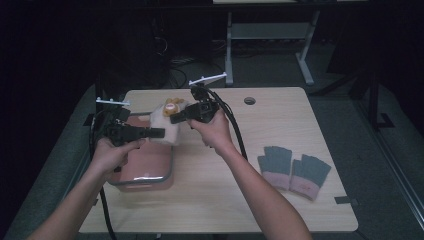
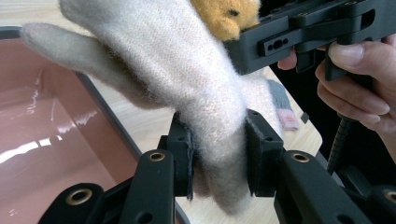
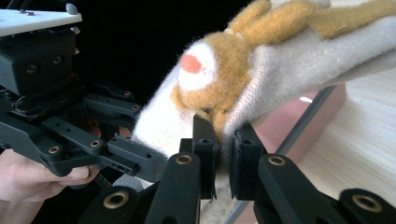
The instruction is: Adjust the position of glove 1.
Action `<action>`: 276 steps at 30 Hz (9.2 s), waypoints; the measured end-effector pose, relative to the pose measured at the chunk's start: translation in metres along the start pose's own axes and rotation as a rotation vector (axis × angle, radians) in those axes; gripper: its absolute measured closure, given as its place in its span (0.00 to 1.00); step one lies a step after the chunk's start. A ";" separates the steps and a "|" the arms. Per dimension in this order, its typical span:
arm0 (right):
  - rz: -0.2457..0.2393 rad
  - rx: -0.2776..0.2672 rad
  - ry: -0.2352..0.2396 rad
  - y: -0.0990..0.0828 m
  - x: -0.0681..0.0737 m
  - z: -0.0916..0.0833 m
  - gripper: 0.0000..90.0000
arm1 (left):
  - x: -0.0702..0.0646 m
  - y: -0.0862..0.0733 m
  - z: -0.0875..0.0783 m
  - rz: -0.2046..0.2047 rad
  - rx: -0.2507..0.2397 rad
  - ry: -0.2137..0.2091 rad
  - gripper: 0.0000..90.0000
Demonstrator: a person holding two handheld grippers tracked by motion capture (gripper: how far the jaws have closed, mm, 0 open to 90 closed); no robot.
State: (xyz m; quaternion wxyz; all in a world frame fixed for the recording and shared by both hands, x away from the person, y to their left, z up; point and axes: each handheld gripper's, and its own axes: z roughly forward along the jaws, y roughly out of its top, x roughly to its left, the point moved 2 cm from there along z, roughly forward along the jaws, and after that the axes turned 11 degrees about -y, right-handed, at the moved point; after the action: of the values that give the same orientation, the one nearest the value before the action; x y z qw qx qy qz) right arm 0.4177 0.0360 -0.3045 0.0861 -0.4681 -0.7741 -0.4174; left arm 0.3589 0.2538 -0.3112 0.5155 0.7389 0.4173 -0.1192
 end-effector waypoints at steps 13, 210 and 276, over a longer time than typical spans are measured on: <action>-0.009 0.013 0.022 0.005 0.010 0.013 0.92 | 0.006 -0.003 -0.016 -0.007 -0.007 0.012 0.75; -0.007 0.146 0.007 -0.032 -0.017 0.084 0.77 | 0.078 -0.066 -0.011 -0.176 0.158 0.303 0.65; 0.140 -0.014 -0.034 -0.088 -0.110 -0.048 0.64 | -0.013 -0.026 0.094 0.008 0.144 0.035 0.49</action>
State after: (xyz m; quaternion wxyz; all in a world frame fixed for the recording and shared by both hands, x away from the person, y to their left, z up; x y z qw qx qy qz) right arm 0.3955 -0.0900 -0.3812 0.0984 -0.5286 -0.7379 -0.4079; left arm 0.3556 0.1697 -0.3618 0.4542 0.7777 0.4135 -0.1338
